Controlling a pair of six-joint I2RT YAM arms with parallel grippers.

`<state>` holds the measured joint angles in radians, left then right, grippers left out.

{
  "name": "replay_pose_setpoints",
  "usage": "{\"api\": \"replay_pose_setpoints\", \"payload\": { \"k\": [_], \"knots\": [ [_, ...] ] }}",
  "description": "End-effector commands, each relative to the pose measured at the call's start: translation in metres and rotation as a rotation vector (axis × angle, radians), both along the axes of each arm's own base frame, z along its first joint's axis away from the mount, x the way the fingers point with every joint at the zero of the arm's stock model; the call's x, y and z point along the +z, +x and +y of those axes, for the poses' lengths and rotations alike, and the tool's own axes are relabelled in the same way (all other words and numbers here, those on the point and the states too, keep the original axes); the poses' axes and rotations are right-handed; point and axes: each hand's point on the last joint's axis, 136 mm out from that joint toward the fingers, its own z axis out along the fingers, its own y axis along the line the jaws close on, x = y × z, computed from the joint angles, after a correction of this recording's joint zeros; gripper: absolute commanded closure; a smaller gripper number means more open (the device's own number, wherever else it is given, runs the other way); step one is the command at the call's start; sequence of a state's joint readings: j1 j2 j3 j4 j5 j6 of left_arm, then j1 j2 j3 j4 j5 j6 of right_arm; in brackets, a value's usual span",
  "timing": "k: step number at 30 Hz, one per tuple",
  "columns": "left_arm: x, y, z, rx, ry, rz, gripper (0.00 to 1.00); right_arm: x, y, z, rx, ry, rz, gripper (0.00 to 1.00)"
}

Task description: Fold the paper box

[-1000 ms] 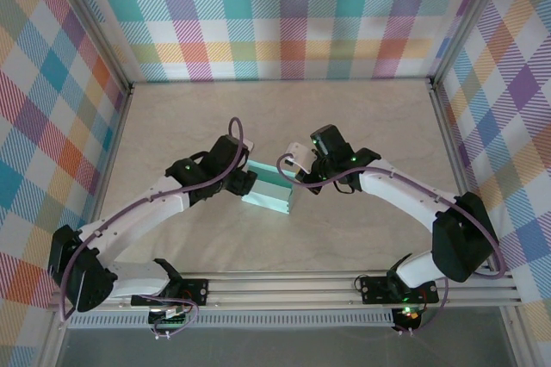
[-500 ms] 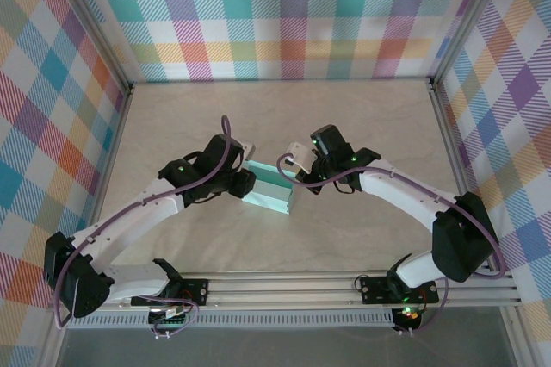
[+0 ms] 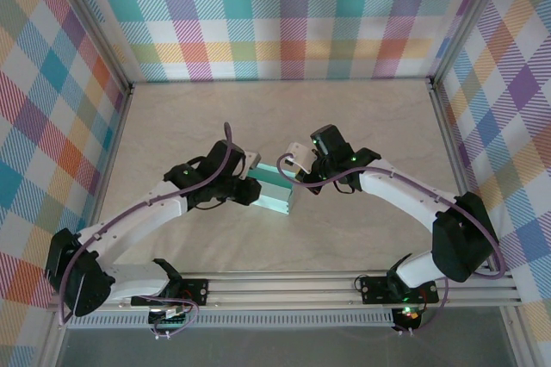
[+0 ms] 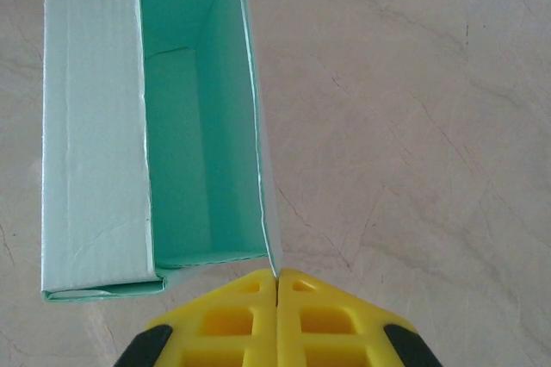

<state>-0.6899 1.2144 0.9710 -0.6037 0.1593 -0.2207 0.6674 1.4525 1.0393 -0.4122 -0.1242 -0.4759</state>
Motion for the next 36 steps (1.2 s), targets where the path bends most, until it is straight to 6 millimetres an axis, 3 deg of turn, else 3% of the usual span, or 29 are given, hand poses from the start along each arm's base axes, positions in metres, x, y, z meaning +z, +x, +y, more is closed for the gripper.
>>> {"api": "replay_pose_setpoints", "payload": {
  "k": [1,8,15,22,36],
  "knots": [
    [-0.014,-0.012,0.018,0.023,0.046,0.037,0.83,0.005,-0.001,0.007,0.016,0.020,0.015,1.00],
    [-0.040,-0.012,0.023,0.111,-0.003,0.032,0.84,0.008,-0.001,0.007,0.017,0.021,0.014,1.00],
    [-0.043,0.011,0.024,0.170,0.011,-0.046,0.88,0.008,-0.008,0.011,0.057,0.040,0.029,1.00],
    [-0.047,0.029,0.017,0.226,0.003,-0.056,0.84,0.008,-0.026,0.018,0.141,0.065,0.055,1.00],
    [-0.048,0.052,-0.001,0.328,-0.091,-0.042,0.77,0.008,-0.032,0.036,0.168,0.064,0.067,1.00]
  ]
}}
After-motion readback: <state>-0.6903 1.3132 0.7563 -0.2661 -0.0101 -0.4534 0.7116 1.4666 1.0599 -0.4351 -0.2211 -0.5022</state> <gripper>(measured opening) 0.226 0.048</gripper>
